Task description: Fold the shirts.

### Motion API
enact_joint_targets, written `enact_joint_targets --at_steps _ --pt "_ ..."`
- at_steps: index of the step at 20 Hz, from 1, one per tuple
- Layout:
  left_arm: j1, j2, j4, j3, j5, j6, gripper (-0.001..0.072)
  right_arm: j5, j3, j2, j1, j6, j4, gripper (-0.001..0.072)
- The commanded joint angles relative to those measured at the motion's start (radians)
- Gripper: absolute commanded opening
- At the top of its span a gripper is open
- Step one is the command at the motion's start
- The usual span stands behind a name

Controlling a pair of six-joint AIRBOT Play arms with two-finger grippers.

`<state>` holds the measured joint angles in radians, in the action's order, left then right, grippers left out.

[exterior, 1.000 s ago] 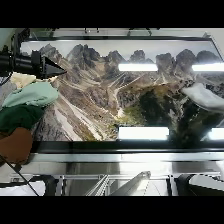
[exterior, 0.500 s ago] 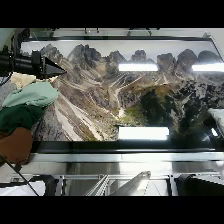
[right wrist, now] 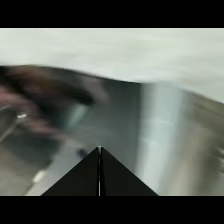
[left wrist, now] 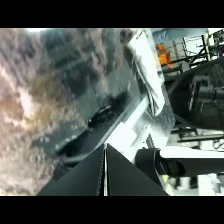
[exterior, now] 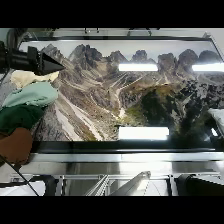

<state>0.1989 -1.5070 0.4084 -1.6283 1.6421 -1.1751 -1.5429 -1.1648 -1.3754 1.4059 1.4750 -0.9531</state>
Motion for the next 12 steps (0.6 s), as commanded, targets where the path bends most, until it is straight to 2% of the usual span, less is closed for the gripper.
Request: enact_joint_targets --at_steps 1,3,5,8,10,12 --pt "0.004 0.003 -0.008 -0.113 0.003 -0.03 -0.0003 0.097 -0.005 0.066 -0.181 -0.182 0.489 0.002" --pt "0.003 0.05 0.056 -0.087 0.031 -0.03 -0.0002 0.129 0.036 0.117 -0.373 -0.238 0.495 0.002" --pt "-0.008 0.145 0.142 0.049 0.023 -0.028 -0.0002 0.13 0.146 0.176 -0.57 -0.302 0.528 0.0018" --pt "-0.016 0.341 0.176 0.378 -0.022 0.008 0.0011 0.139 0.416 0.298 -0.826 -0.418 0.629 0.0019" --pt "-0.016 0.454 0.178 0.608 -0.051 0.017 0.0021 0.187 0.584 0.364 -0.971 -0.432 0.637 0.002" --pt "-0.016 0.52 0.177 0.796 -0.07 0.032 0.002 0.233 0.658 0.375 -1.077 -0.457 0.635 0.0021"
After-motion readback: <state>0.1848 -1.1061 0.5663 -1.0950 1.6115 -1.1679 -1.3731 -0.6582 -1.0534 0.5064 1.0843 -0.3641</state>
